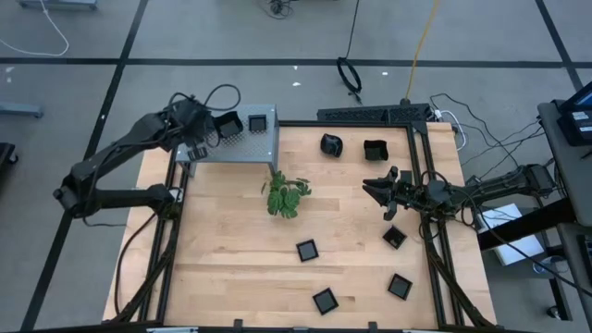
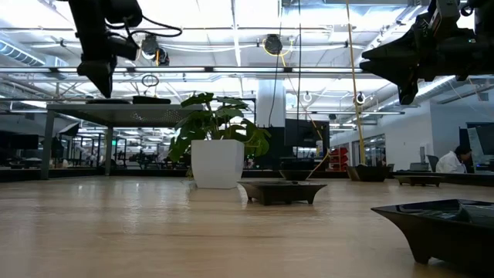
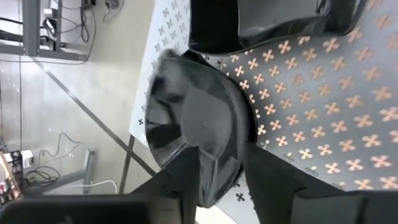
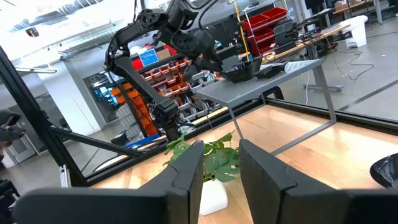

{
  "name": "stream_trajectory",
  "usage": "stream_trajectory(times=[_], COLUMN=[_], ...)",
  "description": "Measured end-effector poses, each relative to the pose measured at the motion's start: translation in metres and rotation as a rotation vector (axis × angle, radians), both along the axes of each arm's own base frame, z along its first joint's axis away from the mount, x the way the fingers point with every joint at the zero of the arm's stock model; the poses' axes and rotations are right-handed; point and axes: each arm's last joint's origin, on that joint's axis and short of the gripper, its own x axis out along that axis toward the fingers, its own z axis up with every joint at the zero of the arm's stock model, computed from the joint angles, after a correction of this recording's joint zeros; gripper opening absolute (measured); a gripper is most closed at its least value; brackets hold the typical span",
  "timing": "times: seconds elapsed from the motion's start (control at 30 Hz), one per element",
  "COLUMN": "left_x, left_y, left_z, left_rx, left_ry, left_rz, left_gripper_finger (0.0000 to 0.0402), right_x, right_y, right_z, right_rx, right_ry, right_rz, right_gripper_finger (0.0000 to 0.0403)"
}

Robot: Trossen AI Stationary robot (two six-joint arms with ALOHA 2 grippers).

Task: Pick & Place Mini shaped plates
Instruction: Stack the leaf shaped plate on top of the leaf shaped plate on the shelf, then stack the square plate on top of the square plate on the shelf

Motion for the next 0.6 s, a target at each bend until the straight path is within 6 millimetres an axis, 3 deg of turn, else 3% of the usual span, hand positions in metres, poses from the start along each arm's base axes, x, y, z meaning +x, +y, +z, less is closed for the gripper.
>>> stream_trajectory(times=[0.33,0.6], left_x=[-0.007,0.004], left_y=[-0.02,-0.042], left_z=[0.015,0.026], left_rx=[0.133,0.166], left_ry=[-0.066,-0.271], left_rz=[0.055,-0.044], left_gripper_finger=[0.0197,0.0203], right_x=[0.0,0.0], right_y=[0.0,0.0], right_z=[0.0,0.0], right_rx=[0.0,0.0], right_ry=[0.0,0.0], right_rz=[0.0,0.0], right_gripper_finger=[0.0089,0.0089])
